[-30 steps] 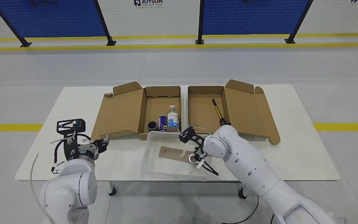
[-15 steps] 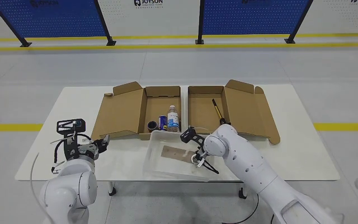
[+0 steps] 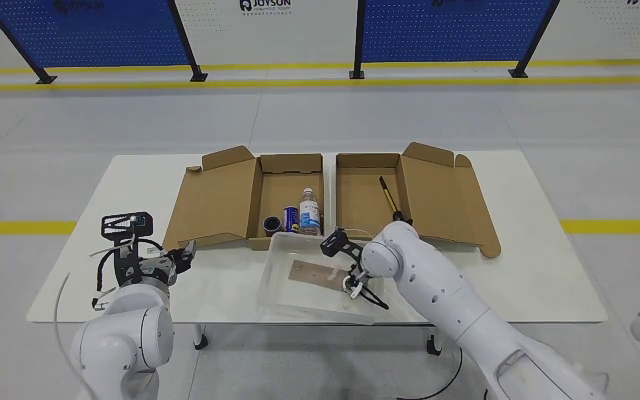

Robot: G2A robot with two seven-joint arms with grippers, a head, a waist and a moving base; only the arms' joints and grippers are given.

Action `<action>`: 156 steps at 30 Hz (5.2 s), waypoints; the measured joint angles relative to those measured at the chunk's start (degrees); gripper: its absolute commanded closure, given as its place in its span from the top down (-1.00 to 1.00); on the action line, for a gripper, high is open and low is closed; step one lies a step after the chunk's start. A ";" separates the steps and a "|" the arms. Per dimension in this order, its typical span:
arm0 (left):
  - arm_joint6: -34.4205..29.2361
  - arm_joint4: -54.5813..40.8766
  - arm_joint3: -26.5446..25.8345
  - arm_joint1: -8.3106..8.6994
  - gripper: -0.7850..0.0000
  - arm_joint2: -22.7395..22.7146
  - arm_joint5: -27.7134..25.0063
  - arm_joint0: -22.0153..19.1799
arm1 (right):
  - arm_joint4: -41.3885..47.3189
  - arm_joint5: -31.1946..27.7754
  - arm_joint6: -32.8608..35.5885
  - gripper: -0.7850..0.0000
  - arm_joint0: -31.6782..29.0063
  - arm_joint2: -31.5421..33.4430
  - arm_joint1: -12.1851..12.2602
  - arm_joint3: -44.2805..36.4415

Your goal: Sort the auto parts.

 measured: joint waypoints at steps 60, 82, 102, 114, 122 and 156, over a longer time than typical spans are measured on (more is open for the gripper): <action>0.00 0.00 0.00 0.00 1.00 0.00 0.00 0.00 | 9.07 -4.46 -17.56 -1.00 -14.52 28.49 8.61 -25.32; 0.00 0.00 0.00 0.00 1.00 0.00 0.00 0.00 | -2.83 0.84 -18.30 -0.16 5.58 18.58 5.14 7.35; 0.00 0.00 0.00 0.00 1.00 0.00 0.00 0.00 | 1.65 -6.25 -28.13 1.00 7.89 18.45 3.82 10.99; 0.00 0.00 0.00 0.00 1.00 0.00 0.00 0.00 | 1.11 -3.68 -38.58 1.00 -17.29 37.05 9.72 -28.05; 0.00 0.00 0.00 0.00 1.00 0.00 0.00 0.00 | 1.83 -1.26 -44.59 1.00 -33.35 46.07 11.04 -44.57; 0.00 0.00 0.00 0.00 1.00 0.00 0.00 0.00 | 1.80 -1.26 -44.64 1.00 -33.56 46.20 11.05 -44.72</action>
